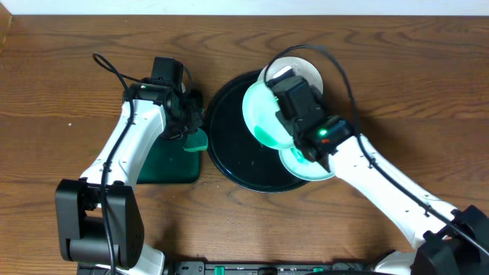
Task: Clean dirty plates on tray and stack at the side
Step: 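Carry the plate right and set it on the table with the right gripper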
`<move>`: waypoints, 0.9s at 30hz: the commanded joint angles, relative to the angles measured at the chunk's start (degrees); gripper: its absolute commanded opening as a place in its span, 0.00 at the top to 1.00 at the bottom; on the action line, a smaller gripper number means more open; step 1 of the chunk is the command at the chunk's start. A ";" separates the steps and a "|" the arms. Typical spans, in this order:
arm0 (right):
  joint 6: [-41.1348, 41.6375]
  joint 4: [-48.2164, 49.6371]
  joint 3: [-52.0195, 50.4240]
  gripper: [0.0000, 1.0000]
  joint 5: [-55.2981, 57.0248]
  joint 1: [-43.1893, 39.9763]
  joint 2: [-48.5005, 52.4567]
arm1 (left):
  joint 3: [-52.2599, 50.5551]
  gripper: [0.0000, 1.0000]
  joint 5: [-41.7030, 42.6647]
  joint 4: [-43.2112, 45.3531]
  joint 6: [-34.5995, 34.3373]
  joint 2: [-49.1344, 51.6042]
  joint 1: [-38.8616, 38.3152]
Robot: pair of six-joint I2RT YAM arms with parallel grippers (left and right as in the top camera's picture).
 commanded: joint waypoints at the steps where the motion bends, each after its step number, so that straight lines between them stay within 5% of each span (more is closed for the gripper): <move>1: -8.11 0.74 -0.13 0.99 10.05 3.74 -1.55 | 0.15 0.93 -0.76 -0.15 0.87 -0.11 0.24; 16: -23.58 4.81 -0.13 0.99 33.00 17.49 -1.53 | 0.09 0.93 -0.76 -0.37 0.87 -0.11 0.24; 27: -24.17 4.96 -0.13 0.99 38.99 23.37 -1.53 | 0.04 0.92 -0.76 -0.37 1.14 -0.11 0.24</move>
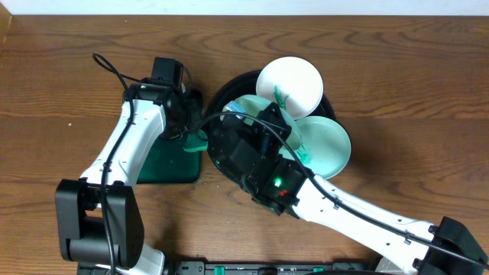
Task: Clean dirty plates on tray and stack at the side
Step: 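Carry the plate right and set it on the table with the right gripper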
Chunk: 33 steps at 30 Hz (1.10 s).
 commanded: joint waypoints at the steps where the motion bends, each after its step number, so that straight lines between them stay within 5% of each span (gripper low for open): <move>1: -0.79 0.13 -0.13 0.99 3.98 1.25 -1.53 | 0.04 0.93 -0.74 -0.24 1.18 -0.11 0.24; 11: 2.29 0.15 -0.15 0.99 -0.15 -1.79 -1.42 | 0.04 0.93 -0.74 -0.24 1.22 -0.11 0.24; 15: 1.46 -0.31 -0.15 0.99 7.06 2.01 -1.64 | 0.04 0.93 -0.83 -1.05 2.12 -0.11 0.24; 18: 7.19 -0.55 -0.20 0.99 -1.86 0.07 -1.29 | 0.04 0.93 -1.18 -1.07 2.05 -0.11 0.24; 33: 15.65 -7.54 0.79 0.99 -1.22 2.23 -2.58 | 0.04 0.93 -1.60 -2.27 2.05 -0.11 0.24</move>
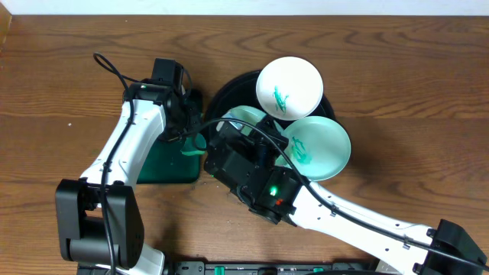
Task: Clean dirty plates on tray and stack at the side
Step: 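Carry the plate right and set it on the table with the right gripper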
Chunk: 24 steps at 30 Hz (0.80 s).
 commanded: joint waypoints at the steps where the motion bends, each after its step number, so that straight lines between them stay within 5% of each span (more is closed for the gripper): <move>1: 2.82 -1.11 0.83 0.99 3.32 0.66 -3.02 | 0.02 0.92 -0.55 -0.42 0.74 -0.11 0.24; 24: 16.15 -11.43 4.04 0.99 -7.48 -0.72 -4.74 | 0.00 0.93 -0.55 -0.63 0.74 -0.11 0.24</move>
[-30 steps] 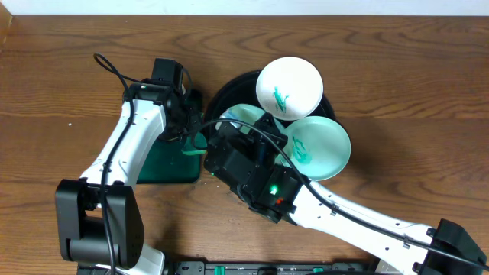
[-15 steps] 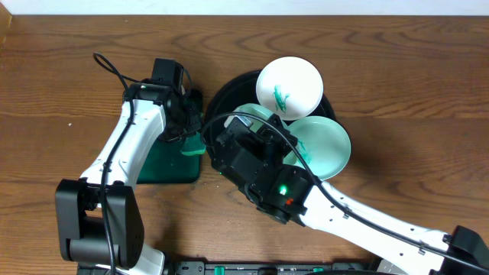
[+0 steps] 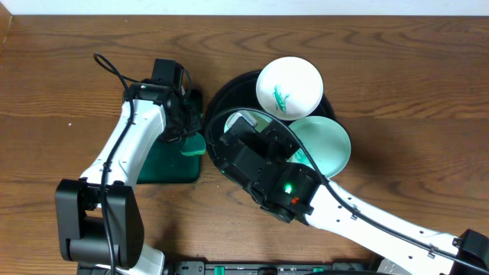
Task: Clean dirty plates on tray and stack at the side
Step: 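Carry the plate right and set it on the table with the right gripper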
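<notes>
A black round tray point(image 3: 229, 92) lies mid-table. On its far side rests a white plate point(image 3: 289, 86) with green smears. A mint-green plate point(image 3: 328, 141) with smears overlaps the tray's right edge. My right gripper point(image 3: 235, 128) sits over the tray's left part, its fingers mostly hidden under the wrist. It appears shut on a second mint-green plate point(image 3: 243, 118), of which only a sliver shows. My left gripper point(image 3: 191, 136) is at the tray's left edge, shut on a light green sponge point(image 3: 194, 145), close to that plate.
A dark green mat point(image 3: 164, 164) lies left of the tray, under the left arm. The right arm crosses the table from the bottom right corner, covering the tray's near half. Bare wooden table surrounds everything.
My right wrist has shifted slightly right over the tray, and the held mint plate is now almost wholly hidden beneath it. The left gripper and sponge stay at the tray's left edge.
First my right gripper held a mint plate tilted up over the tray's right part, above the other plates. Then it was at the tray's left side with the plate, near the sponge in the left gripper. It remains there now, and the left arm has barely moved.
</notes>
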`<move>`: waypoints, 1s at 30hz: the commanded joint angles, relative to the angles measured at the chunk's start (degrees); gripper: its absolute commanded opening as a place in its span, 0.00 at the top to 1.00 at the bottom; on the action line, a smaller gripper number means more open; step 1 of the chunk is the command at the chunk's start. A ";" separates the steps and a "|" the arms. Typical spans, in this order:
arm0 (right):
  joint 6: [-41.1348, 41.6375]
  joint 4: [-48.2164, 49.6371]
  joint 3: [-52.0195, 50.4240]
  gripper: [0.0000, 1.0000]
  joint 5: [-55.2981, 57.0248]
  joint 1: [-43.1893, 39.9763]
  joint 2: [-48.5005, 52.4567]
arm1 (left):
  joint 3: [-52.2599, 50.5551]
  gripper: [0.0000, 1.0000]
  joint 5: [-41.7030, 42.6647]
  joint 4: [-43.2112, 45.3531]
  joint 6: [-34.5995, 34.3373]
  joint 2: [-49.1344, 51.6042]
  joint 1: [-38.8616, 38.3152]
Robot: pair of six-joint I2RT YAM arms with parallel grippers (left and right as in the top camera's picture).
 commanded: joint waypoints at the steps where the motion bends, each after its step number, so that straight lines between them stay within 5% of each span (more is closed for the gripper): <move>1: 4.87 1.11 1.49 0.99 -0.55 -0.39 -0.13 | 0.00 0.93 -0.50 -0.20 0.72 -0.11 0.24; 12: 41.57 -2.03 2.19 0.99 -23.65 -10.75 -1.05 | 0.00 0.93 -0.50 -0.48 0.74 -0.11 0.24; 30: 45.07 -0.90 2.16 0.99 -46.10 -67.43 -2.99 | 0.00 0.93 -0.52 -0.61 0.76 -0.11 0.24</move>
